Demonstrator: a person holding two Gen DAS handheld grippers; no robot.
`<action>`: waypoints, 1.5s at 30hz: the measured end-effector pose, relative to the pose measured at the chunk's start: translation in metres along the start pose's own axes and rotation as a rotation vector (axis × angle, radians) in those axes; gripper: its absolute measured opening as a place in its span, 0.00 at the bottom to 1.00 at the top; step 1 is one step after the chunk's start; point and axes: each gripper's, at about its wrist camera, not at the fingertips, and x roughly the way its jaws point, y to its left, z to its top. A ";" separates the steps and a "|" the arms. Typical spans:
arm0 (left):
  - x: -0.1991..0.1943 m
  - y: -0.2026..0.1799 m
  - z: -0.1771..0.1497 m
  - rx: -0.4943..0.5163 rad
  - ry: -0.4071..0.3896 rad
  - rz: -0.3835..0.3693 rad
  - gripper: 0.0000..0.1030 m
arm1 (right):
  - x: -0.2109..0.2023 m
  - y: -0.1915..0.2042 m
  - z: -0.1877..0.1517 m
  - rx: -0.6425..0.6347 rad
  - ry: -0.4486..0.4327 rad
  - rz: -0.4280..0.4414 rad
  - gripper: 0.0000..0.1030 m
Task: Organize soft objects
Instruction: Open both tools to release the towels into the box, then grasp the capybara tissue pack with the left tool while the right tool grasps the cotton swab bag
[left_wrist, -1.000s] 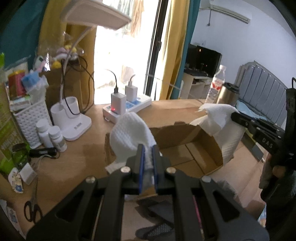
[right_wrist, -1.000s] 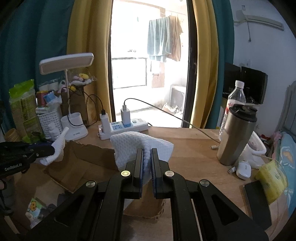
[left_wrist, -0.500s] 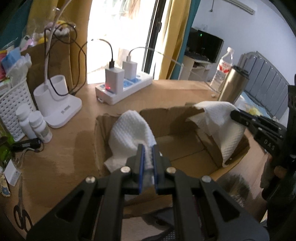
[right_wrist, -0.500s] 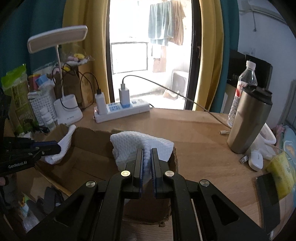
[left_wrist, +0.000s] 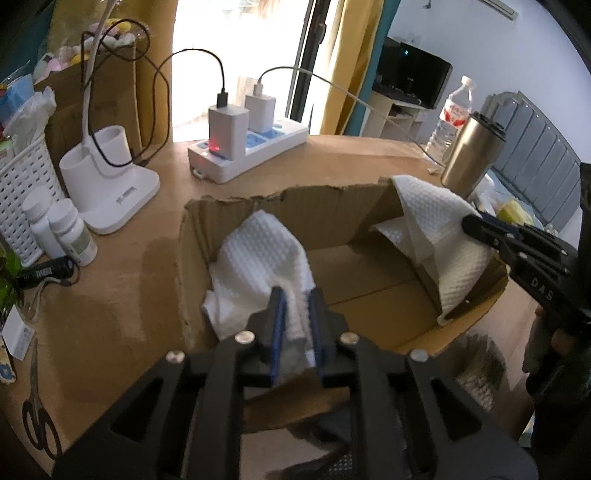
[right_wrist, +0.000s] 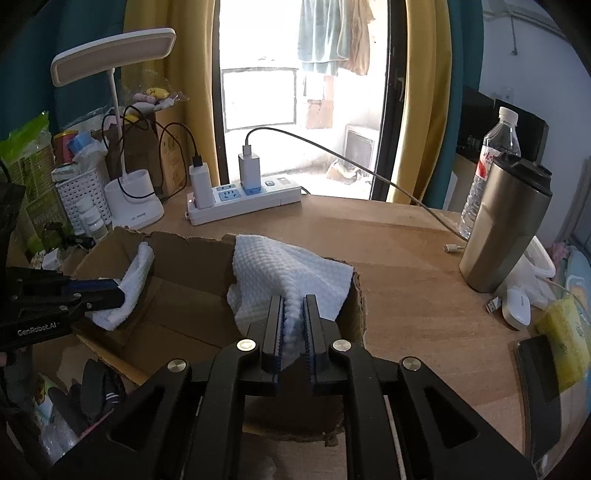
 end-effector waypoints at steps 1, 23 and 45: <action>-0.001 -0.001 0.000 0.005 0.001 -0.001 0.22 | -0.001 0.000 0.000 -0.002 0.002 -0.001 0.18; -0.065 0.003 -0.017 -0.041 -0.150 -0.021 0.60 | -0.049 0.013 -0.005 -0.015 -0.071 0.004 0.43; -0.141 -0.015 -0.074 -0.023 -0.295 0.008 0.68 | -0.114 0.030 -0.033 -0.020 -0.160 0.019 0.58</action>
